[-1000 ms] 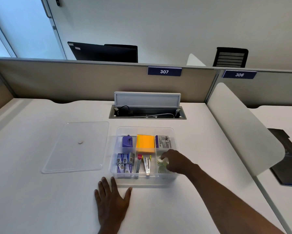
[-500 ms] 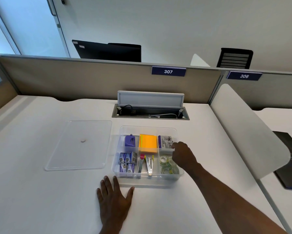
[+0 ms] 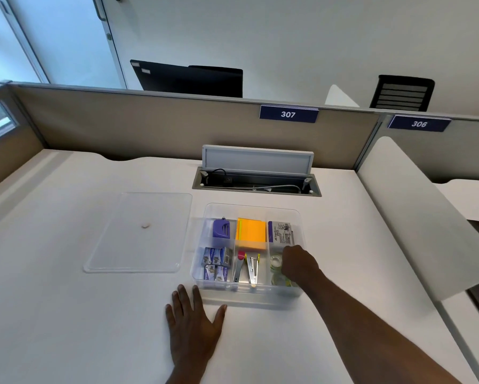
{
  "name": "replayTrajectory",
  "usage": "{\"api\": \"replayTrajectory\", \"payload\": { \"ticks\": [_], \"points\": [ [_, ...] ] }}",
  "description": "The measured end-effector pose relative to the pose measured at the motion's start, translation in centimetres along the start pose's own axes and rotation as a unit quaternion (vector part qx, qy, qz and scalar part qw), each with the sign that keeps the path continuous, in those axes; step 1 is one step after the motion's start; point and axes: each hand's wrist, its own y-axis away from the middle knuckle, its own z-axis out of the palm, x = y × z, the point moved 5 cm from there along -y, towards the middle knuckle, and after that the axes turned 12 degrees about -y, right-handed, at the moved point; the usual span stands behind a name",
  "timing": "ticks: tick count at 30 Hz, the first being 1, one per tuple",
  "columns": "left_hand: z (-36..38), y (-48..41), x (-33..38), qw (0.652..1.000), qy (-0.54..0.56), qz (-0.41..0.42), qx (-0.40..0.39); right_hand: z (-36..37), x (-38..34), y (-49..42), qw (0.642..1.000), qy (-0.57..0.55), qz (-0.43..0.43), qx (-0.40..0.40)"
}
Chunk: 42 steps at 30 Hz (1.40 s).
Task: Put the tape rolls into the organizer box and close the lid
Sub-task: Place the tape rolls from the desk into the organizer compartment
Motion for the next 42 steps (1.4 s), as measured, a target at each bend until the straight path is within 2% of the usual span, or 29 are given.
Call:
{"api": "replayTrajectory", "payload": {
  "ticks": [13, 19, 27, 33, 42],
  "points": [
    [0.0, -0.1, 0.0, 1.0, 0.011, 0.003, 0.0, 1.2, -0.4, -0.4, 0.998, 0.054, -0.015, 0.013],
    [-0.1, -0.1, 0.0, 1.0, 0.004, 0.004, 0.002, 1.1, -1.3, -0.5, 0.998, -0.033, -0.019, 0.056],
    [0.2, -0.2, 0.0, 1.0, 0.002, 0.006, -0.002, 1.8, -0.7, -0.5, 0.99, -0.137, -0.031, 0.03],
    [0.2, -0.2, -0.1, 1.0, 0.0, 0.005, 0.003, 2.4, 0.2, 0.0, 0.989, -0.146, -0.029, 0.009],
    [0.0, -0.2, -0.1, 1.0, 0.0, 0.006, 0.005, 1.4, -0.3, 0.0, 0.99, -0.12, -0.054, 0.049]
  ]
}}
